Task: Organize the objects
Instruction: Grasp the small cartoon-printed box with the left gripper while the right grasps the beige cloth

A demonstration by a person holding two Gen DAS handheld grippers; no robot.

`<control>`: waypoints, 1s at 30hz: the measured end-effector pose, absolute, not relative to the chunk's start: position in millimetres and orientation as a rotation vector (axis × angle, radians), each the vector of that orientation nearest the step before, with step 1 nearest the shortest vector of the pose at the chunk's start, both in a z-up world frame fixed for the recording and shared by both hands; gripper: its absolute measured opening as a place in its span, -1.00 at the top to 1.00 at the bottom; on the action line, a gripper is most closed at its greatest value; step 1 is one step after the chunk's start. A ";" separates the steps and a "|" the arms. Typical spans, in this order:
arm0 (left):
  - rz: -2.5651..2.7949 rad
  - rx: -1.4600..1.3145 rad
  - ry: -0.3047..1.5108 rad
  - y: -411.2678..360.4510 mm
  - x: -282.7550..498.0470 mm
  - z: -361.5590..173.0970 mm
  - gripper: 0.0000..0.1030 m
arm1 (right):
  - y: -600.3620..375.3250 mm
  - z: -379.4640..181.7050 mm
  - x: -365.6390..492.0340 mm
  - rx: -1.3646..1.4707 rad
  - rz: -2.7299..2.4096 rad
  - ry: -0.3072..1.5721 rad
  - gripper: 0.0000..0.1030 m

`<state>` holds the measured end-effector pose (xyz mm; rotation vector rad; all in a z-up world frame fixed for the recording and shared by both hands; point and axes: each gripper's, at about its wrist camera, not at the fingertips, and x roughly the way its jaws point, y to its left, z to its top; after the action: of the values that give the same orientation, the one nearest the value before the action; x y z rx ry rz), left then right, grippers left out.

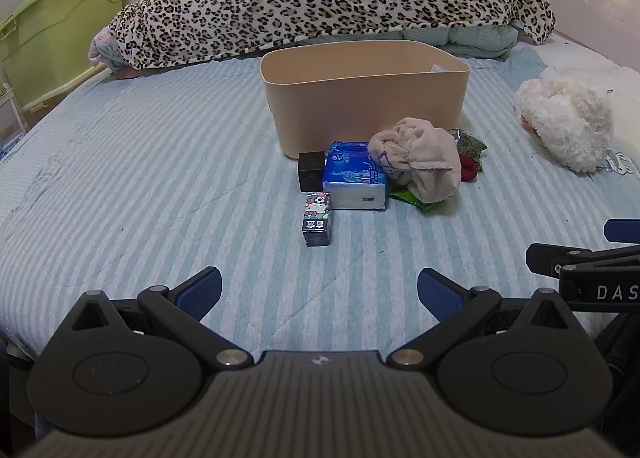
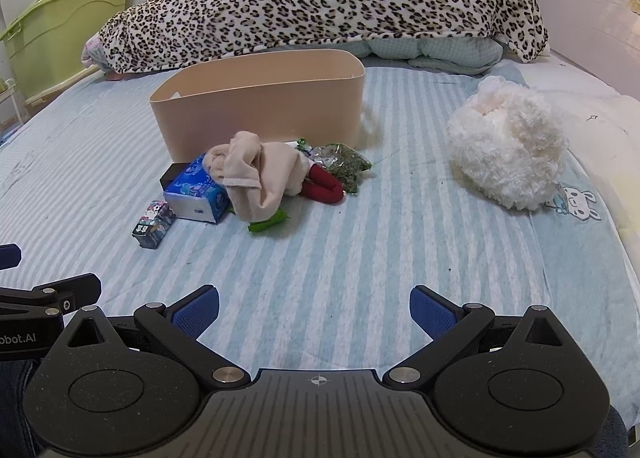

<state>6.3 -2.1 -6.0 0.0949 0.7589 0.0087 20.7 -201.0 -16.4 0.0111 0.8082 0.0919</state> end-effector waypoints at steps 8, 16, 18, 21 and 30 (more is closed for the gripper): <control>0.017 0.085 0.763 2.8 12.5 -8.5 -1.00 | -201.5 -18.2 24.7 0.017 0.096 0.807 -1.00; 0.028 0.077 0.759 12.3 25.2 -7.3 -1.00 | -201.8 -18.1 36.6 0.008 0.083 0.810 -1.00; 0.031 0.077 0.759 14.3 28.9 -8.2 -1.00 | -201.9 -18.8 40.2 0.008 0.083 0.811 -1.00; 0.033 0.080 0.762 16.5 36.8 -10.8 -1.00 | -201.4 -19.5 47.4 0.003 0.085 0.809 -1.00; 0.029 0.089 0.782 23.2 68.6 -23.6 -1.00 | -195.5 -25.6 74.2 -0.021 0.096 0.814 -0.99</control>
<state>68.6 23.2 -23.6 0.0888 0.7824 0.0295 74.2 -195.5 -25.6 -0.0207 0.8144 0.0958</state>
